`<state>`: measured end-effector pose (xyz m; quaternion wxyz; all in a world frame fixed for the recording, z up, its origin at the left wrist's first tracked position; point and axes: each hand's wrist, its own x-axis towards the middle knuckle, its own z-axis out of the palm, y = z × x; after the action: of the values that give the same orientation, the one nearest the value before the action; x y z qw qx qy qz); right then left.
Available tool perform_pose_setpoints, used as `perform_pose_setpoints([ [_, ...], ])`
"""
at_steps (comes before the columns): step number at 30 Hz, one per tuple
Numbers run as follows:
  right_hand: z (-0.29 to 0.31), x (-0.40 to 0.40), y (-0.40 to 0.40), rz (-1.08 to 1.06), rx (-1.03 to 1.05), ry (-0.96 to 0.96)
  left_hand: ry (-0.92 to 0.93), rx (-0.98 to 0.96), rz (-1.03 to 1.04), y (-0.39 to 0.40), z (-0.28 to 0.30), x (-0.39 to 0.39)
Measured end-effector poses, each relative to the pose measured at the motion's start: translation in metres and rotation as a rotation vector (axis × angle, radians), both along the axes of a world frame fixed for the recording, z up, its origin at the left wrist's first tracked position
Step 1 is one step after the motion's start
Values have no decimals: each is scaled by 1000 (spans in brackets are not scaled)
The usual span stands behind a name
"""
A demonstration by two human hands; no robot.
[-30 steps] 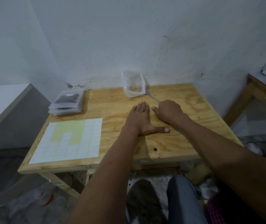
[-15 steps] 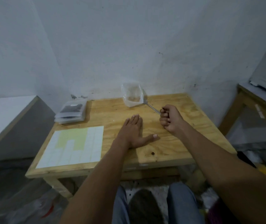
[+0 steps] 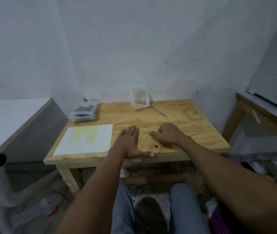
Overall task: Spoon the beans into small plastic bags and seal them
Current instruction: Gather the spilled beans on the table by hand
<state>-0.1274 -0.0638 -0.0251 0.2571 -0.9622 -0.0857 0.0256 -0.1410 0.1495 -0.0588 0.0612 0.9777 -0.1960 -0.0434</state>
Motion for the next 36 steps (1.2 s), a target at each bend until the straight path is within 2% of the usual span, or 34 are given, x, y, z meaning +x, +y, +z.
perform_pose_setpoints([
  [3, -3, -14, 6, 119, -183, -137, -19, 30, 0, -1, -2, -4],
  [7, -13, -28, 11, 153, -430, -246, -36, 55, 5, -1, -5, -4],
  [11, -14, -34, 13, 162, -458, -301, -53, 54, 11, -1, -7, -4],
  [15, -13, -25, 13, 148, -409, -222, -57, 50, 11, -1, -6, -5],
  [17, -11, -21, 13, 30, -200, -169, -63, 41, 10, -1, -6, -5],
  [21, 1, -18, 12, -367, 574, 74, -82, -1, 19, 0, -6, -7],
  [24, 5, -14, 7, -496, 1057, 325, -150, -101, 35, -1, -4, -5],
  [27, 8, -5, 1, -480, 1354, 485, -245, -206, 67, -3, -1, 4],
  [30, 16, 6, -2, -436, 1626, 578, -210, -301, 152, -9, 8, 19],
  [36, 33, 46, 5, -500, 1897, 572, -235, -528, 319, -25, 20, 69],
])
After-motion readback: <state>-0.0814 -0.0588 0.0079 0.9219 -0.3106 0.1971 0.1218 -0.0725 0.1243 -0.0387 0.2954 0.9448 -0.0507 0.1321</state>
